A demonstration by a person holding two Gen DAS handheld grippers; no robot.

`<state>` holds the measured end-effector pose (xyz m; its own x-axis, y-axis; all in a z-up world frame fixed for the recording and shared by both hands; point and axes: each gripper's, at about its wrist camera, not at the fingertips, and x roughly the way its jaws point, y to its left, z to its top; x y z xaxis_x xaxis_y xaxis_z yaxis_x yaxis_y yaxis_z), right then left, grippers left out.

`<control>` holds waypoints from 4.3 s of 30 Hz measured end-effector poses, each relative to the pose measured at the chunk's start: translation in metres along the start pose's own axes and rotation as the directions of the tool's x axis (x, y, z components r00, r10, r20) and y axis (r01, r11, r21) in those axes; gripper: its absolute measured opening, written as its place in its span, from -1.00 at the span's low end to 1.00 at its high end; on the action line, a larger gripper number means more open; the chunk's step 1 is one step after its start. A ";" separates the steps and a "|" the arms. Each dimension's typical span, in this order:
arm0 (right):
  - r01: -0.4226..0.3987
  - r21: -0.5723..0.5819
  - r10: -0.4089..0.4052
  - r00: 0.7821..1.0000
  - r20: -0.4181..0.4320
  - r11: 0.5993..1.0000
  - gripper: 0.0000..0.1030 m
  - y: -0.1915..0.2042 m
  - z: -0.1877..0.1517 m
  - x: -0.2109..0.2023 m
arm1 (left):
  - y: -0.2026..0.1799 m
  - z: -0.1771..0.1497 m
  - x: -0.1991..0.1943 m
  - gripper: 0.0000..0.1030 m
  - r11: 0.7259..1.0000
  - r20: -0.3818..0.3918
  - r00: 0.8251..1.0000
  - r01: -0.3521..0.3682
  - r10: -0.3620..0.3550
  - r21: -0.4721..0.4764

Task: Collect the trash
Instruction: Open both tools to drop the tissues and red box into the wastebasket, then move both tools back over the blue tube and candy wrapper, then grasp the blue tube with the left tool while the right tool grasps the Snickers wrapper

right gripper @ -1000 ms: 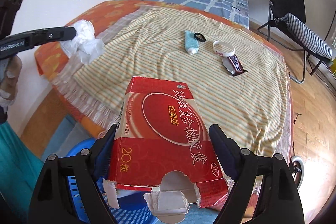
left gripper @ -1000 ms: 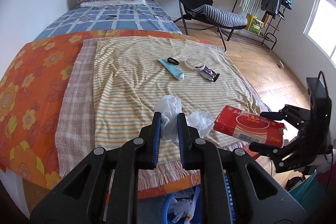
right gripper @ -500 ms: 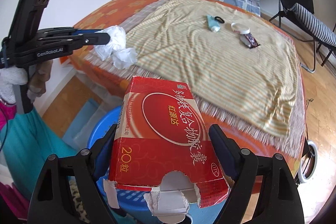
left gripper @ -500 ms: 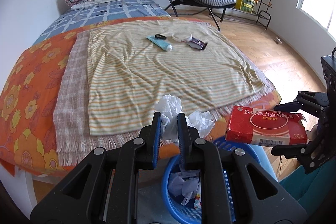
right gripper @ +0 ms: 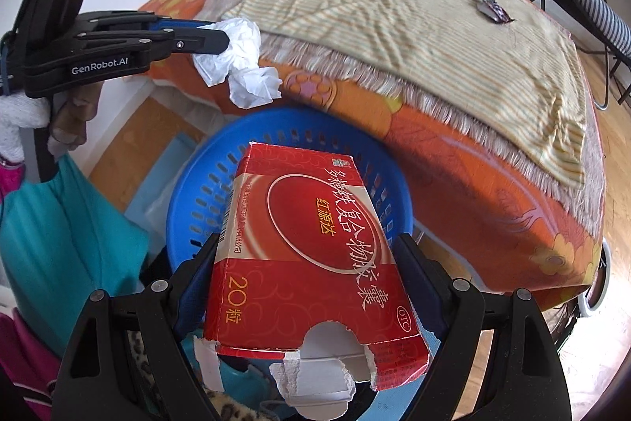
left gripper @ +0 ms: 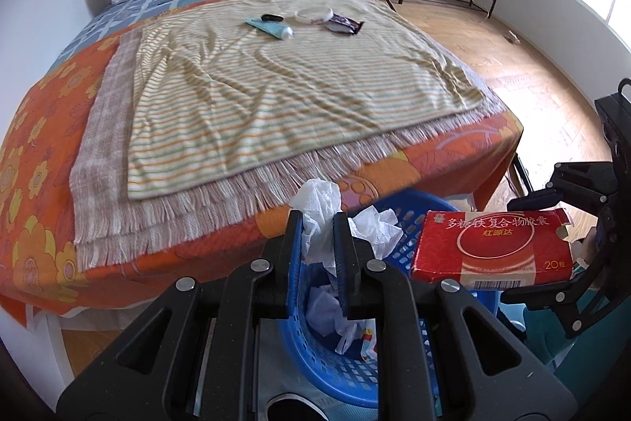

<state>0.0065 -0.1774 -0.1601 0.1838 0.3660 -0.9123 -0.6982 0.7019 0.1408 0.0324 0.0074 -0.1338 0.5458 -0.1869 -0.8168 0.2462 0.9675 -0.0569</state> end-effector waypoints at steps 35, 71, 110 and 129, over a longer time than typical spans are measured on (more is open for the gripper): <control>0.017 0.043 -0.015 0.999 -0.046 0.999 0.67 -0.010 -0.005 0.018 | -0.023 -0.021 0.028 -0.05 0.999 -0.076 0.997 0.029 -0.027 0.021; 0.092 0.332 -0.174 0.959 0.225 0.939 0.67 -0.189 0.161 0.010 | 0.062 0.191 0.122 0.12 0.968 0.020 1.000 0.011 -0.007 -0.249; 0.190 0.354 -0.250 0.959 0.133 0.916 0.08 -0.254 0.245 0.103 | 0.101 0.245 0.225 -0.23 0.962 -0.108 0.992 -0.098 0.072 -0.254; 0.159 0.343 -0.210 0.971 0.114 0.926 -0.68 -0.239 0.203 0.054 | 0.106 0.187 0.159 -0.24 0.959 -0.087 0.995 -0.077 0.055 -0.271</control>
<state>0.3234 -0.2010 -0.1652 0.4039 0.2781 -0.8715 -0.3793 0.9178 0.1171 0.2954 0.0481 -0.1620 0.4865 -0.1181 -0.8656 -0.0230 0.9887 -0.1479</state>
